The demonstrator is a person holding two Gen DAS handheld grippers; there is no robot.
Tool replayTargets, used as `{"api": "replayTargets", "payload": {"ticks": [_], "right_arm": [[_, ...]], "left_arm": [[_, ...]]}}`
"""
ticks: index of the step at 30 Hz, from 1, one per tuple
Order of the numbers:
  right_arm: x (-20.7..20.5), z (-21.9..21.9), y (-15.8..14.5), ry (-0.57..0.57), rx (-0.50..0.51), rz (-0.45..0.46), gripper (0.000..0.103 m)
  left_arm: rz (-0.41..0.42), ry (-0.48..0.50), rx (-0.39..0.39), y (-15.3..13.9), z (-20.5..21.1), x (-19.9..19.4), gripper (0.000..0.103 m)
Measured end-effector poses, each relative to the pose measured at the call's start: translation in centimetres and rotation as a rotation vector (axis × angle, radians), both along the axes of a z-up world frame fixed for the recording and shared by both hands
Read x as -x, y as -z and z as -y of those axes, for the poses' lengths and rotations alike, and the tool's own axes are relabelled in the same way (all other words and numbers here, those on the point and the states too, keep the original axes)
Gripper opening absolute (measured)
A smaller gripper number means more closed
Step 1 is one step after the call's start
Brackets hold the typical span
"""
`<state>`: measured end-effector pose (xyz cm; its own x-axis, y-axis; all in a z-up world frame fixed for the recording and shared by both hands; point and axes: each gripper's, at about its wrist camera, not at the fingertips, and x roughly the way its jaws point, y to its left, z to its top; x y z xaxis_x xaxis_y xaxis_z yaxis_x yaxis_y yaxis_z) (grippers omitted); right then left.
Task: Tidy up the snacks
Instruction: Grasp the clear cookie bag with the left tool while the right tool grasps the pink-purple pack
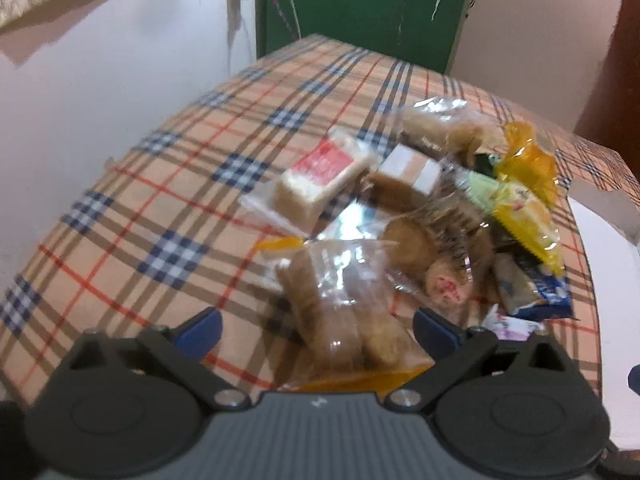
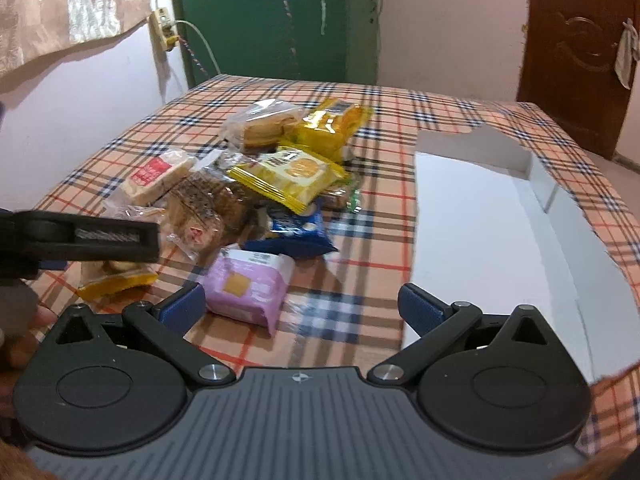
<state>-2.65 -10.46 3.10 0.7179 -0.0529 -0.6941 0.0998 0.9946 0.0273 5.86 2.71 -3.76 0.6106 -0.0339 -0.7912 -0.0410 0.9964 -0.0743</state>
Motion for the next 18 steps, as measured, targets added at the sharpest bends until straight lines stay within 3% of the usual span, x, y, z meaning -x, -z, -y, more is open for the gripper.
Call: {"api": "replayTargets", "payload": {"ticks": [2, 5, 7, 9, 13, 15, 16, 18], "right_arm": [[-0.7, -0.3, 0.4, -0.019, 0.001, -0.006, 0.103], [-1.8, -0.9, 1.2, -0.050, -0.005, -0.028, 0.103], [-2.5, -1.3, 1.8, -0.060, -0.009, -0.040, 0.103], [-3.4, -1.5, 2.4, -0.064, -0.017, -0.058, 0.103], [-4.9, -2.0, 3.6, -0.067, -0.044, -0.086, 0.103], [-5.1, -2.5, 3.6, -0.078, -0.021, -0.071, 0.089], [-5.2, -2.7, 3.6, -0.082, -0.015, -0.070, 0.077], [-5.1, -2.6, 3.5, -0.083, -0.021, -0.069, 0.072]], "left_arm": [[0.006, -0.003, -0.023, 0.3, -0.6, 0.0, 0.076], [0.031, 0.024, -0.062, 0.3, -1.2, 0.4, 0.065], [0.042, 0.031, -0.038, 0.3, -1.9, 0.6, 0.061], [0.056, 0.032, -0.037, 0.2, -2.2, 0.9, 0.048], [0.079, 0.041, -0.041, 0.1, -2.3, 1.2, 0.048], [0.083, 0.040, -0.034, 0.1, -2.4, 1.3, 0.047], [0.085, 0.041, -0.030, 0.0, -2.4, 1.4, 0.045], [0.095, 0.044, -0.028, -0.2, -2.3, 1.6, 0.043]]}}
